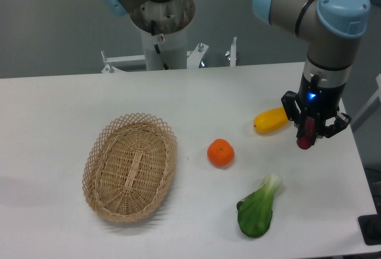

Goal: Place the sweet potato in the basket
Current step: 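Lift the held purple sweet potato and carry it toward the wicker basket, then move the gripper over the basket and lower the sweet potato inside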

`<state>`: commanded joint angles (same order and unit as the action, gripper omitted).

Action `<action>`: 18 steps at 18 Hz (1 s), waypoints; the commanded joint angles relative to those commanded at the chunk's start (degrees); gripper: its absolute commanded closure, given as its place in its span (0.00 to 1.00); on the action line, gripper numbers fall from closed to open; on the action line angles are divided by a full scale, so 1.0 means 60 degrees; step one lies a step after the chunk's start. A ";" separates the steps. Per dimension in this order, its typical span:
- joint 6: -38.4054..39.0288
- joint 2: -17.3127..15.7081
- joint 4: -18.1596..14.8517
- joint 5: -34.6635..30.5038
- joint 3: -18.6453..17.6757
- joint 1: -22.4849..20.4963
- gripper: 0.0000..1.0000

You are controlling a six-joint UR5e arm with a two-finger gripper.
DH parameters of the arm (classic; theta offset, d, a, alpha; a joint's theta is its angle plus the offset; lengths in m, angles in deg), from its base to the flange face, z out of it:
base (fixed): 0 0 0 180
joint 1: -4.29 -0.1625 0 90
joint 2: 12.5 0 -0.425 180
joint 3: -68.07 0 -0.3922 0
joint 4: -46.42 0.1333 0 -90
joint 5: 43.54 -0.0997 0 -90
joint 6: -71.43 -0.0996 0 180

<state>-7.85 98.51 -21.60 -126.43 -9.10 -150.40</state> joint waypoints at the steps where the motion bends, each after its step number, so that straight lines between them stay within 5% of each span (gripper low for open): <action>1: 0.0087 -0.0015 0.0000 0.0000 -0.0044 0.0015 0.75; 9: 0.1579 -0.0293 0.0044 -0.0015 -0.0293 0.0790 0.75; 15: 0.4360 -0.0264 0.0146 -0.0029 -0.0468 0.2151 0.75; 18: 0.5811 -0.0264 0.0628 -0.0044 -0.0921 0.3000 0.75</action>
<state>27.02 96.93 -17.84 -126.69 -14.63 -132.40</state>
